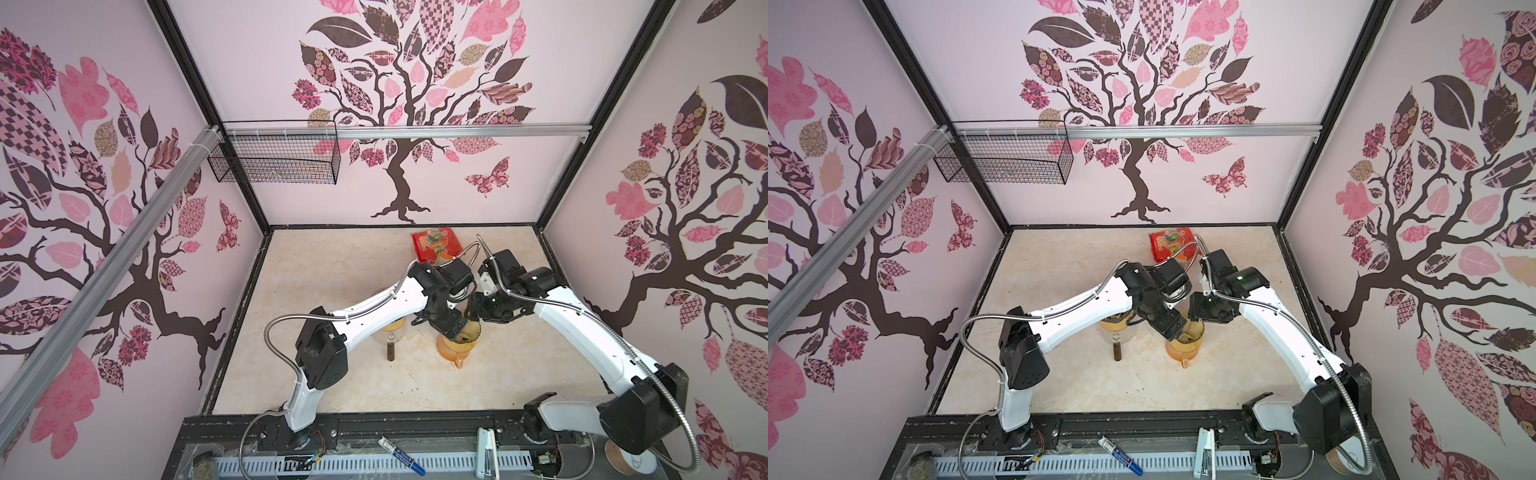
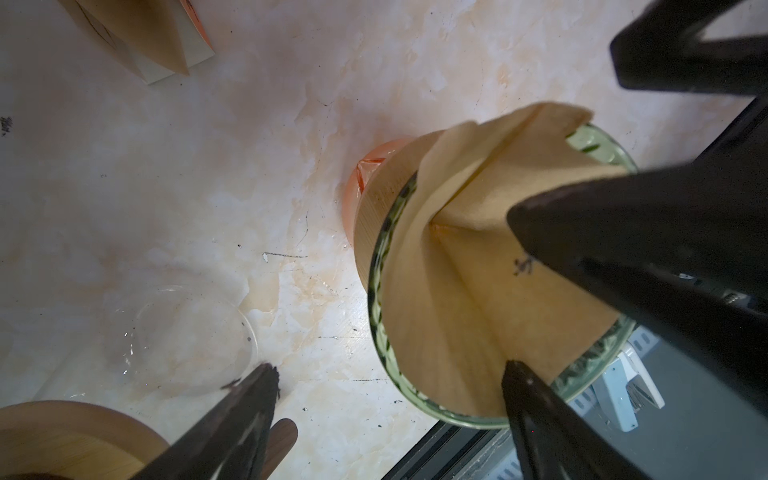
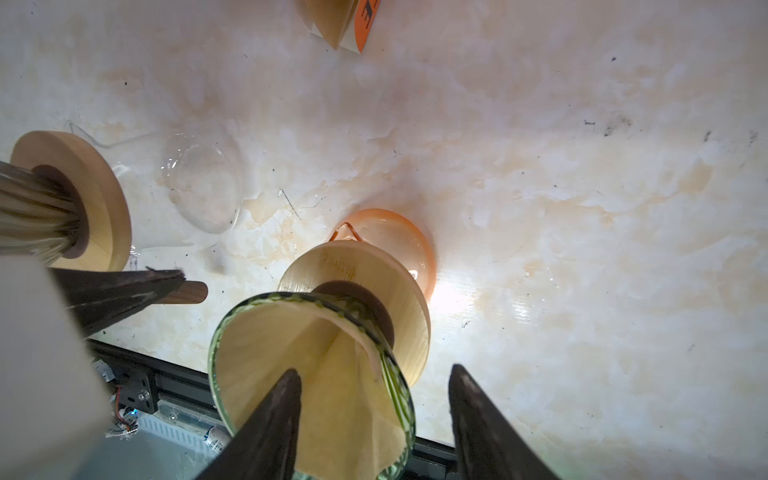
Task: Place the coffee filter in the dripper
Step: 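Press the filter down inside the green dripper with both grippers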
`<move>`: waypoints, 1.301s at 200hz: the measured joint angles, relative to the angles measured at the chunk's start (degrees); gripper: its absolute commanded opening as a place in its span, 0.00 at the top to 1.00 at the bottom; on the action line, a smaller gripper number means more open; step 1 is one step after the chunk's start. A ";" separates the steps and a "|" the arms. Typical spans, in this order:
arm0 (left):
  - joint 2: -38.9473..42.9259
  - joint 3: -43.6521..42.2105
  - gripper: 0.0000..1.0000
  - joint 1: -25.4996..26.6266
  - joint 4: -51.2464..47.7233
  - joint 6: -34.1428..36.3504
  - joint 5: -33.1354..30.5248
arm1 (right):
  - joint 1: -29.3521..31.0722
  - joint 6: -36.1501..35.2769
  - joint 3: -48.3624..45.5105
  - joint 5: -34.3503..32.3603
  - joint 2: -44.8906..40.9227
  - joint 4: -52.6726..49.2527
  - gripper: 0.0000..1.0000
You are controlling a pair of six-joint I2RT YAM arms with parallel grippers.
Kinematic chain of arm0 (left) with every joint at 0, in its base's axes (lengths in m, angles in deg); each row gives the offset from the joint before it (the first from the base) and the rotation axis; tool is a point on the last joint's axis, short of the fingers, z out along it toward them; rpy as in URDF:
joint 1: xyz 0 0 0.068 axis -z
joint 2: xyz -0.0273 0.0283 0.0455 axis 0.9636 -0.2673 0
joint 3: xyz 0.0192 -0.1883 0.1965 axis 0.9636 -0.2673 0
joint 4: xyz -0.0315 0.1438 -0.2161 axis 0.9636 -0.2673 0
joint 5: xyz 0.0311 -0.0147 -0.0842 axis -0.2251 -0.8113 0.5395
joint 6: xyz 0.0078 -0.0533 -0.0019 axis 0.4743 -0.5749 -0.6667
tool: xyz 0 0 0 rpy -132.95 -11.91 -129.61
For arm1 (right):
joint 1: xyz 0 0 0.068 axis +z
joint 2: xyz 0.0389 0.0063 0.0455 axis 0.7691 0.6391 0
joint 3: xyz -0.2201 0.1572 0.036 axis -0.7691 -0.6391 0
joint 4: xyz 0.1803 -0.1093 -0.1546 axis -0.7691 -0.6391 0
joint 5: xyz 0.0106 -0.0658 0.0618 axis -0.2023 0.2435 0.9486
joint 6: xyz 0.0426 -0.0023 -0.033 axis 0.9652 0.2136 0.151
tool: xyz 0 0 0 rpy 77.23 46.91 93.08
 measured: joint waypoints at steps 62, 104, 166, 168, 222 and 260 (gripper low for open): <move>0.00 0.44 0.12 0.00 -0.52 -0.20 -0.85 | 0.00 -0.39 -2.01 -2.32 0.00 -0.20 0.49; 0.02 0.61 0.12 0.00 -0.85 -0.26 -1.46 | 0.00 -0.39 -3.02 -2.58 0.00 0.37 0.51; 0.74 2.23 0.12 -0.42 -1.36 -1.44 -2.67 | 0.00 -0.57 -5.38 -2.56 0.02 0.81 0.52; 0.74 2.32 0.12 -0.46 -1.36 -1.46 -2.73 | 0.00 -0.57 -5.40 -2.56 0.02 0.83 0.52; 0.66 4.76 0.13 -1.11 -1.38 -2.36 -4.61 | 0.00 -0.59 -5.44 -2.54 0.02 1.09 0.52; -0.26 6.19 0.13 -1.16 -1.36 -2.80 -5.62 | 0.00 -0.59 -5.73 -2.54 0.02 1.27 0.52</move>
